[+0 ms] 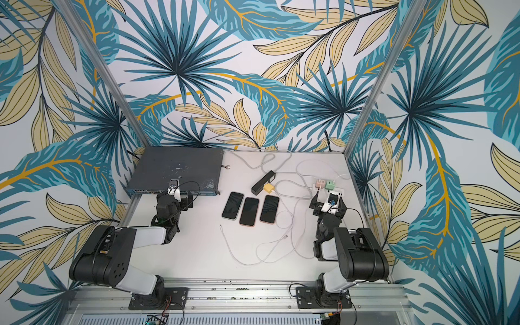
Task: Unplug the charging cable from the phone
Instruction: Reset both arms
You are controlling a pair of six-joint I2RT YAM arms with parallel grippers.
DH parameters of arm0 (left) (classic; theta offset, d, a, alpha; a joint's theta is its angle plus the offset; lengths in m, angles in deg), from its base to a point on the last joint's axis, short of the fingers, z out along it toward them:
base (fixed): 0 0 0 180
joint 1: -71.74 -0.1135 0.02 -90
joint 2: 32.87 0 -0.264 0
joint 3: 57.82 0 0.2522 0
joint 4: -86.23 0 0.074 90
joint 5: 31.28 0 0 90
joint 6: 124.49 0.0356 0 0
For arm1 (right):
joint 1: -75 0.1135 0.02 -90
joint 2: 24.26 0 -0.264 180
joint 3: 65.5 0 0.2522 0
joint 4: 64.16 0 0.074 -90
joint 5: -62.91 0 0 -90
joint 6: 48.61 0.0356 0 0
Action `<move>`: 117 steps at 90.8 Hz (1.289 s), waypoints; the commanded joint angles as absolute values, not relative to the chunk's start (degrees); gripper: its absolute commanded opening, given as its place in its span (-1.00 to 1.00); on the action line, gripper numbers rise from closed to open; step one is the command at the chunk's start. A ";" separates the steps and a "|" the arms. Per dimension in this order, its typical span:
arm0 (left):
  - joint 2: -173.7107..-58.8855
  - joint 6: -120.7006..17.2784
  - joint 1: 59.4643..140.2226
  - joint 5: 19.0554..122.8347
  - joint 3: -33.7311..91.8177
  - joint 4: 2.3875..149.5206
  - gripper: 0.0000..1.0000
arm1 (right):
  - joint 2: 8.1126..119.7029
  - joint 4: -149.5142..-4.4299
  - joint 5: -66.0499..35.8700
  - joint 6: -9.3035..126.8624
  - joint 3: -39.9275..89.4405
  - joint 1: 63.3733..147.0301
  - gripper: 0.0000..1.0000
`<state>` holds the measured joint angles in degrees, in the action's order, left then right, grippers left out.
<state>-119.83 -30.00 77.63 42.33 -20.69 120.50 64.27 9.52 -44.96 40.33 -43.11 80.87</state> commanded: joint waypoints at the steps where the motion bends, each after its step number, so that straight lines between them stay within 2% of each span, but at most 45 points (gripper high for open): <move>1: -123.54 -28.67 78.00 44.43 -26.68 136.26 1.00 | 65.22 20.11 -43.09 40.34 -48.30 80.71 0.99; 3: -124.29 -28.22 78.67 42.01 -26.34 138.85 1.00 | 66.07 23.58 -42.45 39.94 -49.62 80.71 0.99; 6: -123.01 -28.93 79.43 39.25 -24.52 134.15 1.00 | 67.19 28.54 -41.06 39.48 -51.69 80.71 0.99; 11: -120.84 -31.02 78.13 40.69 -22.41 125.39 1.00 | 66.25 27.49 -39.81 39.29 -51.84 80.71 0.99; 16: -121.40 -31.01 77.58 41.33 -22.85 126.20 1.00 | 67.13 27.44 -40.76 39.16 -50.63 80.71 0.99; 23: -123.53 -29.45 78.33 40.62 -24.53 133.39 1.00 | 65.18 19.57 -43.03 40.34 -47.88 80.72 0.99; 31: -123.28 -29.13 79.04 39.62 -24.66 133.39 1.00 | 64.45 5.76 -43.63 41.08 -41.29 80.49 0.99; 38: -123.30 -29.18 79.06 39.61 -24.81 133.87 1.00 | 64.23 5.68 -42.83 41.91 -41.32 79.57 0.99; 43: -123.22 -28.77 79.31 39.30 -25.39 134.43 1.00 | 64.24 9.70 -41.69 41.18 -43.53 79.69 0.99; 54: -123.44 -28.41 79.85 38.77 -25.72 135.90 1.00 | 67.28 28.97 -39.59 39.78 -51.69 80.01 0.99; 60: -123.66 -28.39 79.76 38.76 -25.53 135.85 1.00 | 65.65 21.80 -41.25 40.52 -48.69 80.01 0.99; 67: -123.51 -28.60 79.62 38.97 -25.27 135.01 1.00 | 64.26 5.65 -36.85 39.44 -41.39 79.77 0.99; 72: -123.48 -28.63 79.57 39.02 -25.18 134.82 1.00 | 63.96 3.10 -34.15 40.69 -40.39 78.12 0.99; 91: -123.31 -29.14 79.04 39.66 -24.55 133.38 1.00 | 63.80 8.13 -26.97 37.38 -43.13 78.34 0.99; 117: -123.31 -29.13 79.02 39.73 -24.50 133.38 1.00 | 64.25 16.59 -23.59 36.22 -47.45 78.36 0.99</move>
<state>-123.13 -28.91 79.25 39.49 -25.06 133.49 64.25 11.05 -26.84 37.69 -45.76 78.46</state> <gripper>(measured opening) 0.997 0.994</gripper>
